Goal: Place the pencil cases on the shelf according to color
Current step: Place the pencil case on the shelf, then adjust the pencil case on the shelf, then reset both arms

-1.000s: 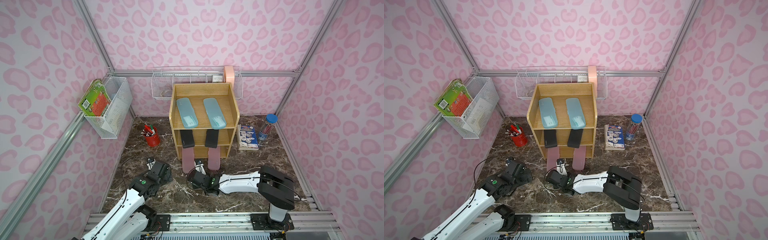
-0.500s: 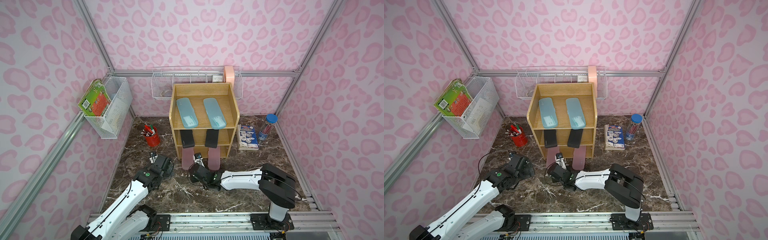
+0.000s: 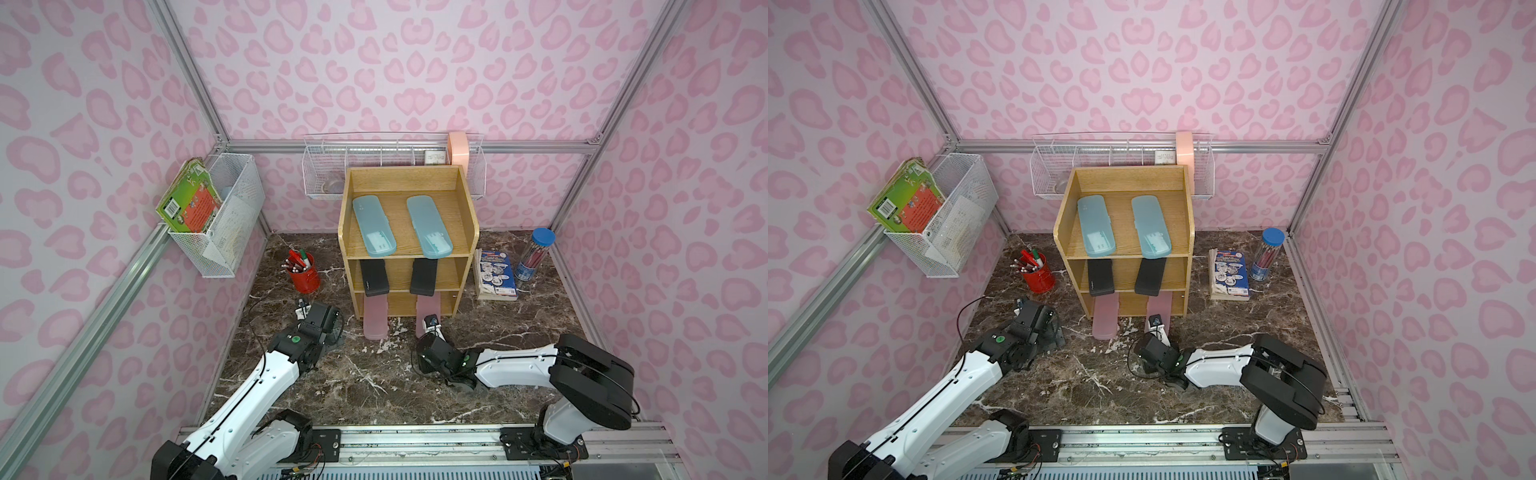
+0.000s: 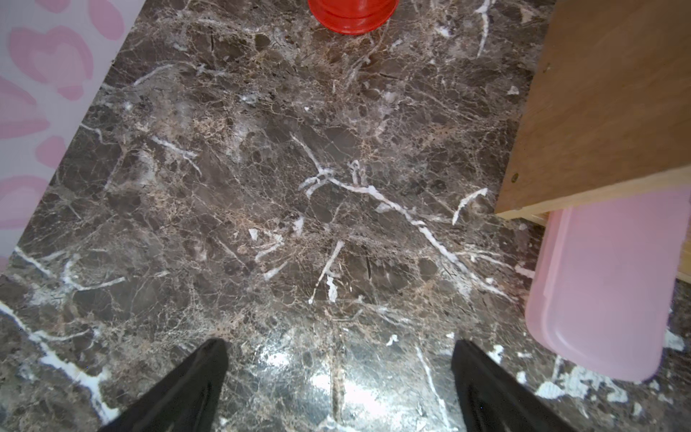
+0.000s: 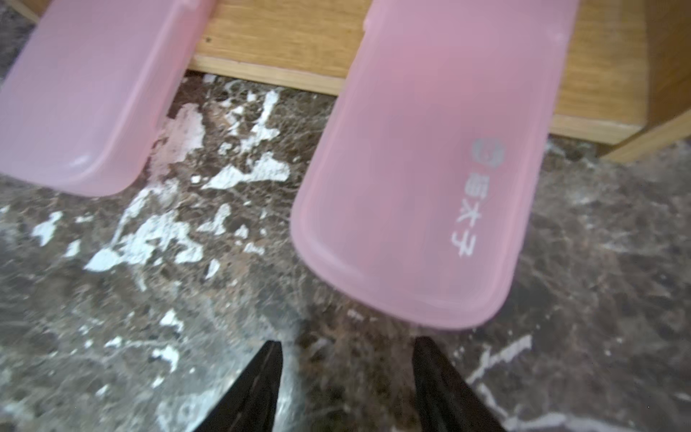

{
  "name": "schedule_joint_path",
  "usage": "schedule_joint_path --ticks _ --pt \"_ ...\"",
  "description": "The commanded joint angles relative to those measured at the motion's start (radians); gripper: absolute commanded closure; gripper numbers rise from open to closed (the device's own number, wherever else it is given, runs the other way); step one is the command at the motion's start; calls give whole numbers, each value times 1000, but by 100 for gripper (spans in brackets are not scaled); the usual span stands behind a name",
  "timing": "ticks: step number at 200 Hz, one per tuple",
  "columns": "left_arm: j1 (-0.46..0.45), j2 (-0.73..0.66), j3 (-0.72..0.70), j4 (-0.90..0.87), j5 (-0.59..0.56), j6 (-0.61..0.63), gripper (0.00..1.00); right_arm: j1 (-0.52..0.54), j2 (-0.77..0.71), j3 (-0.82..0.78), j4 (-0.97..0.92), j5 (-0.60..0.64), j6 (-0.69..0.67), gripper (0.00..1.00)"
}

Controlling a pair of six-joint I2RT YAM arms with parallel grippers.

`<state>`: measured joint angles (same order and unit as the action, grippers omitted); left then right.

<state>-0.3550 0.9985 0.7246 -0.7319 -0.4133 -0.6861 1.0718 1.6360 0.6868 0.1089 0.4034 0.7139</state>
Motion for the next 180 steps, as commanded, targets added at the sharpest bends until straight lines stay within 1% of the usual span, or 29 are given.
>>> schedule_joint_path --ticks 1,10,20,38,61,91,111,132,141,150,156,166,172,180 --pt "43 13 4 27 13 41 1 -25 16 33 32 21 -98 42" --pt "53 16 2 39 22 42 1 -30 10 43 31 31 -113 40" --pt "61 18 -4 55 29 41 2 -32 -4 43 34 37 -120 36" --pt "71 25 -20 97 43 44 1 -33 -39 23 35 56 -108 31" --pt "83 34 -14 102 24 49 2 -20 -108 -11 6 58 -90 18" --pt "97 -4 -14 93 -53 44 1 30 -260 -100 -99 143 17 1" --pt "99 -40 -39 114 -122 36 1 38 -372 -159 -194 222 97 1" --pt "99 -47 -65 160 -180 65 1 19 -483 -215 -288 403 182 1" --pt "101 -46 -66 151 -227 48 1 -15 -533 -241 -279 455 152 1" --pt "102 -51 -70 161 -267 30 1 -81 -587 -265 -227 453 71 1" --pt "102 -58 -83 202 -294 22 2 -140 -621 -285 -177 422 1 1" --pt "102 -61 -127 319 -333 110 2 -260 -677 -318 -89 352 -98 1" --pt "102 -55 -144 369 -376 98 2 -341 -707 -339 -38 304 -153 1" --pt "102 -40 -143 394 -396 89 2 -439 -746 -375 49 243 -227 1"
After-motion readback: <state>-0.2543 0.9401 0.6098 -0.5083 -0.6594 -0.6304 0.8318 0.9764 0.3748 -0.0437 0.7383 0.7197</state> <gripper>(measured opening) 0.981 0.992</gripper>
